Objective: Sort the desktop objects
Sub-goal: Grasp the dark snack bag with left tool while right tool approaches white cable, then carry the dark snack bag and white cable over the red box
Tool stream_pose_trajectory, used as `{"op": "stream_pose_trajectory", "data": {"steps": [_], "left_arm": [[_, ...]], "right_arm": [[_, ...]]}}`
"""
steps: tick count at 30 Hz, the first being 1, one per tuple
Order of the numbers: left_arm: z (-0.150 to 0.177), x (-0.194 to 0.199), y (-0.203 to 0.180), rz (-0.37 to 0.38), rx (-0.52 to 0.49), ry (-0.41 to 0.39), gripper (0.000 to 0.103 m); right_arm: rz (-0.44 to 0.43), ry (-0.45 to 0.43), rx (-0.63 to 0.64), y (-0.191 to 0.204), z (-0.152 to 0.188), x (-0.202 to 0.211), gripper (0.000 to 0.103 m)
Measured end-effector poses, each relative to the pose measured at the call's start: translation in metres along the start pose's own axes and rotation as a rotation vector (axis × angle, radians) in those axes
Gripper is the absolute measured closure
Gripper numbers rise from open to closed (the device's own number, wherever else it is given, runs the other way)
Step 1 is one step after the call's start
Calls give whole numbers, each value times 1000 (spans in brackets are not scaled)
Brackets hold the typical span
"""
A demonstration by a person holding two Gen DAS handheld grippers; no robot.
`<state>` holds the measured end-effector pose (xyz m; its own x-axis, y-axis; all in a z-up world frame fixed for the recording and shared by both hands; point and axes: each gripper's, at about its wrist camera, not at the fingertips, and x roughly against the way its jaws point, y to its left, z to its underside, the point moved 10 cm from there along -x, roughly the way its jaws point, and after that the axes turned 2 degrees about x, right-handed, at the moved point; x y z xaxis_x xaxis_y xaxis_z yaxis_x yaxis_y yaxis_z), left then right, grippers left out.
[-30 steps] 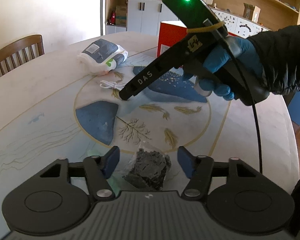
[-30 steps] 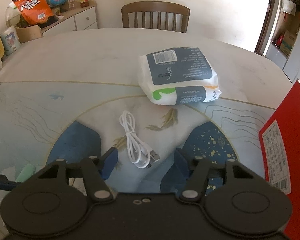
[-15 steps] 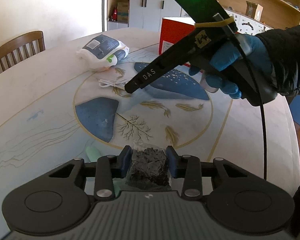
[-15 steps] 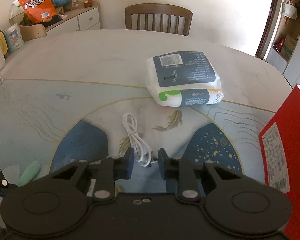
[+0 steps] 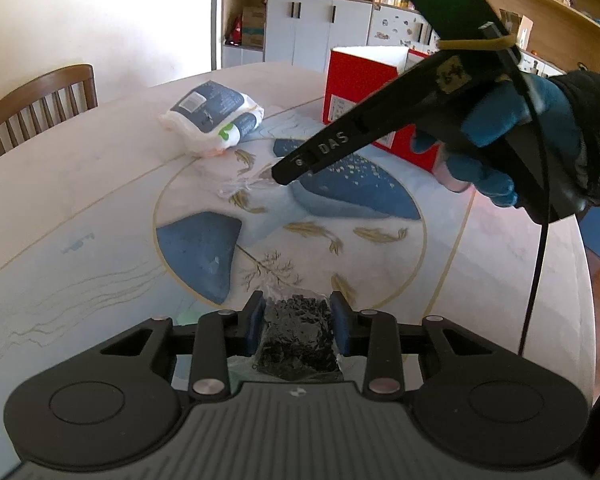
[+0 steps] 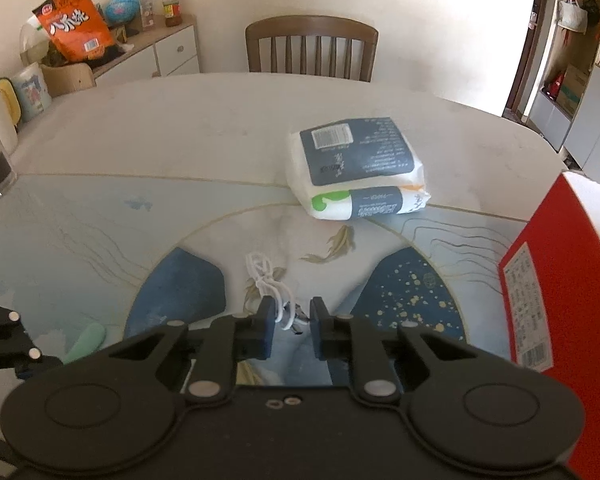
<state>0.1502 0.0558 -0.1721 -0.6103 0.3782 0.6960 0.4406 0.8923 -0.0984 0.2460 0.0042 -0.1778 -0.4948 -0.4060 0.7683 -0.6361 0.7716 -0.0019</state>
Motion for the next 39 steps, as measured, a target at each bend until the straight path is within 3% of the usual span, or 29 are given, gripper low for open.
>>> {"op": "stream_pose_trajectory", "data": {"steps": [26, 39], "left_arm": [[-46, 10, -33, 9, 25, -39, 70], [-76, 19, -62, 27, 13, -52, 70]], "right_arm": [[16, -9, -44, -37, 27, 77, 90], [11, -69, -82, -52, 23, 132, 90]]}}
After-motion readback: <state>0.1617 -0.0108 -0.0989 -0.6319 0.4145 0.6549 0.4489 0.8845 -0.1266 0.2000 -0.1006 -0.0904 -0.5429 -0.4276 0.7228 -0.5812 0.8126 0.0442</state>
